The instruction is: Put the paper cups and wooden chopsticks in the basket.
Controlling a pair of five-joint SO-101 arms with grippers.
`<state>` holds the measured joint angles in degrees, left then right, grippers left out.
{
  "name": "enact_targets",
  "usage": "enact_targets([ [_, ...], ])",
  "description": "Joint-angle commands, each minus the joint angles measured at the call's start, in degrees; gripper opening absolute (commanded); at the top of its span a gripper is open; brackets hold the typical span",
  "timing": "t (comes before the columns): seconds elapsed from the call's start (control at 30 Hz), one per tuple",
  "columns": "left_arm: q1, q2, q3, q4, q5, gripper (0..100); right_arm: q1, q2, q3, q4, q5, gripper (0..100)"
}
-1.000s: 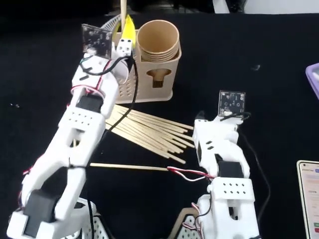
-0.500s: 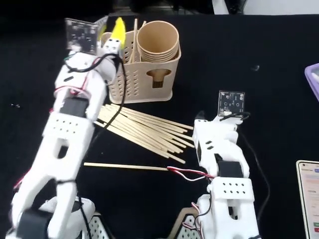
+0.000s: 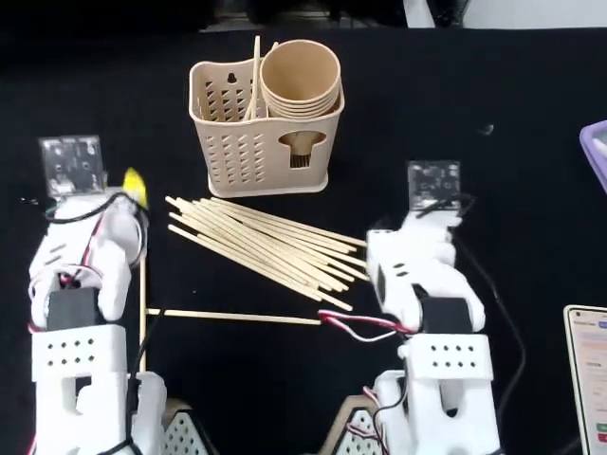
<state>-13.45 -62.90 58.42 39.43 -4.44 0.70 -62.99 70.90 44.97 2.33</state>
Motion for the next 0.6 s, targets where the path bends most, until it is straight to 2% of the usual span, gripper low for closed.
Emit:
enact_targets([
  [0.0,-2.59,1.76,3.56,5.10,-2.11,12,-6.42,-1.54,-7.43,6.77,6.95,18.8],
  [0.17,-1.98,12.13,3.65,6.15,-1.49,12,-12.31,-1.36,-7.52,8.26,10.46,18.8],
  [0.3,-2.07,21.19,1.89,5.89,3.43,15,-16.26,-0.66,-7.43,8.97,12.92,19.1],
  [0.4,-2.33,26.11,1.36,5.80,7.47,19,-19.69,3.38,-7.60,8.70,13.01,19.1],
  [0.57,-2.42,28.04,1.80,5.80,9.67,18,-26.90,14.02,-7.78,4.31,15.03,19.2],
])
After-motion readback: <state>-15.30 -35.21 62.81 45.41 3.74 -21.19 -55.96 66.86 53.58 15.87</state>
